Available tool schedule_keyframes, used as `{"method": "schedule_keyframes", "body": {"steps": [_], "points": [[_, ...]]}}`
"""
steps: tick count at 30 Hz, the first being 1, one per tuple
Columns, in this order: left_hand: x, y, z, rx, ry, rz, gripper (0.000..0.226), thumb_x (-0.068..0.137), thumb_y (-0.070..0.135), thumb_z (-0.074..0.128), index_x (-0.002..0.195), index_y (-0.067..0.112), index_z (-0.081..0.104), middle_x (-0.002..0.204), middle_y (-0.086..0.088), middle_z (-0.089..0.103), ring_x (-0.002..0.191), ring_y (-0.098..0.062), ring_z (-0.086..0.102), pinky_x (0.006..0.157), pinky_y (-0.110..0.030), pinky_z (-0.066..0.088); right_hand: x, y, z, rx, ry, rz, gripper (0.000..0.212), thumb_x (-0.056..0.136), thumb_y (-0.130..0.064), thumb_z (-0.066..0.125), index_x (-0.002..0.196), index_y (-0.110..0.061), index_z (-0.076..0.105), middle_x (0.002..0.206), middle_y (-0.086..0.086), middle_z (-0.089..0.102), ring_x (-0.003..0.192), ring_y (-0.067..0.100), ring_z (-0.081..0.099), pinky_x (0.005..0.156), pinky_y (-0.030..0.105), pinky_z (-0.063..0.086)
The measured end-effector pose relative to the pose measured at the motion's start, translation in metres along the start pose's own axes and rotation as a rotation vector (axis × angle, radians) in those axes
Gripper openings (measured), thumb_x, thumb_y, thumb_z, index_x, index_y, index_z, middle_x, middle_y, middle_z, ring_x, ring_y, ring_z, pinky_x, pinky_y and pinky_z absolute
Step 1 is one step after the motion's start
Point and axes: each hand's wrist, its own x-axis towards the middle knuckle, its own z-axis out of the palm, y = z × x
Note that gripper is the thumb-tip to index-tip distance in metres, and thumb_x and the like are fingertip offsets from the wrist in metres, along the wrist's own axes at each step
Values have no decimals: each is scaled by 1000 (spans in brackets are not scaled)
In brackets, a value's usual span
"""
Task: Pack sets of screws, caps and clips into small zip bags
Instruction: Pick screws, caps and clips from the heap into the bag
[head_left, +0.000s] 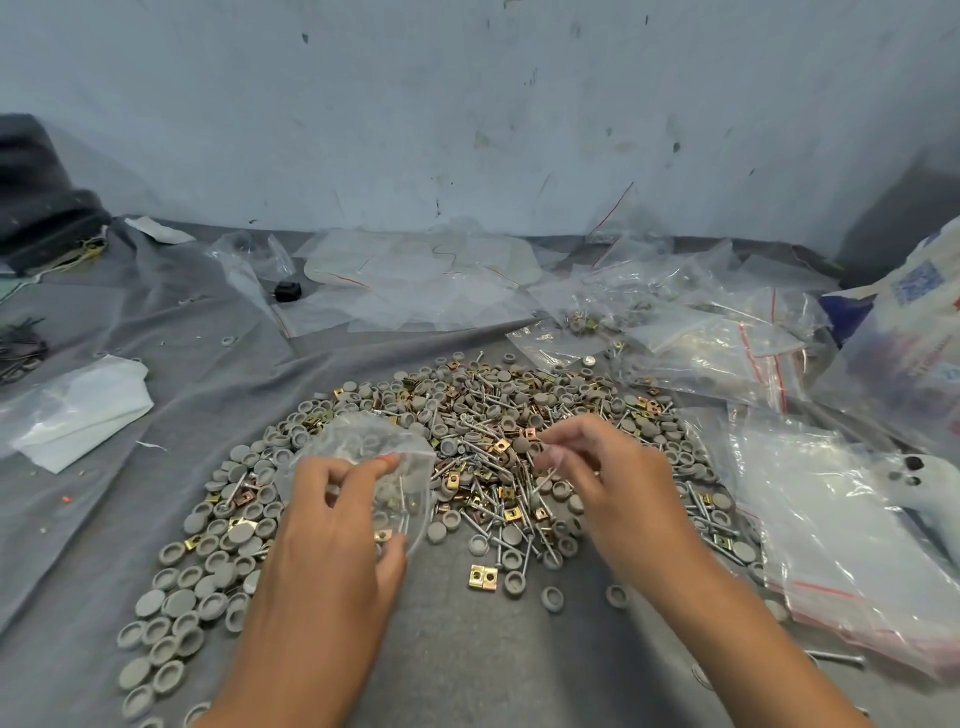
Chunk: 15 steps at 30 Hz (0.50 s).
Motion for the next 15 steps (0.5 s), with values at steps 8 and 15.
{"method": "schedule_keyframes", "body": {"steps": [8, 15], "points": [[-1, 2, -1, 16, -3, -30, 73, 68, 18, 91, 134, 21, 60, 102, 12, 31, 52, -3, 42, 48, -10, 20, 2, 7, -10, -309, -276, 111, 15, 97, -47, 60, 86, -37, 64, 70, -11, 66, 58, -5, 56, 51, 14, 38], [-1, 0, 2, 29, -29, -39, 74, 73, 22, 86, 140, 22, 55, 103, 13, 31, 57, -2, 41, 49, -12, 27, -6, 5, 5, -537, -397, 159, 17, 91, -52, 68, 87, -35, 67, 79, -11, 67, 71, 7, 62, 59, 26, 48]]}}
